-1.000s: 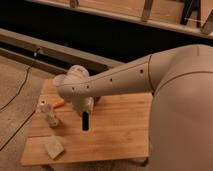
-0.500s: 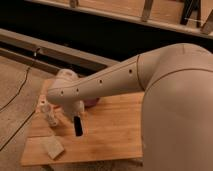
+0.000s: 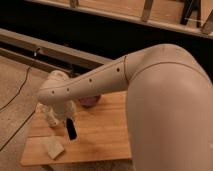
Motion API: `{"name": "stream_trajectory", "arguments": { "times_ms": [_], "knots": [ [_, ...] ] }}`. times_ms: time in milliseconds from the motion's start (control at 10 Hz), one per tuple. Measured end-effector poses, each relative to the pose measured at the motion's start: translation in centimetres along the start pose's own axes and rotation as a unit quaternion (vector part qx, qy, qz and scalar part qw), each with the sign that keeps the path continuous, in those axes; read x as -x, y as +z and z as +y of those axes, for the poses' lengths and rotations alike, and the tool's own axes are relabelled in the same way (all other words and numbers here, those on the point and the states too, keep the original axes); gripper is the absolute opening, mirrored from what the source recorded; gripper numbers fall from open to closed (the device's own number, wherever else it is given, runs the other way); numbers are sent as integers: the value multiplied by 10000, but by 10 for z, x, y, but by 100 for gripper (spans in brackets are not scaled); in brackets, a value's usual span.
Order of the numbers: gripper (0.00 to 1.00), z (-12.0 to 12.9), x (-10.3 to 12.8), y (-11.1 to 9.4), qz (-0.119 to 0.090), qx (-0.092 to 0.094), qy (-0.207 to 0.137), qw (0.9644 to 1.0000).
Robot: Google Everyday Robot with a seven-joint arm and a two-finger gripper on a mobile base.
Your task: Place the eraser on the white sponge
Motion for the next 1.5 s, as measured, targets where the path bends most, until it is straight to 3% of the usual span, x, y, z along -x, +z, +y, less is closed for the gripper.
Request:
{"name": "stream_trajectory", "arguments": {
  "times_ms": [300, 600, 1000, 1500],
  "knots": [
    [0, 23, -11, 21, 300, 163, -664, 9972],
    [0, 39, -10, 29, 397, 120, -1262, 9911],
    [0, 63, -6, 32, 453, -27, -1904, 9807],
    [0, 94, -6, 49, 663, -172, -2573, 9639]
  ]
}}
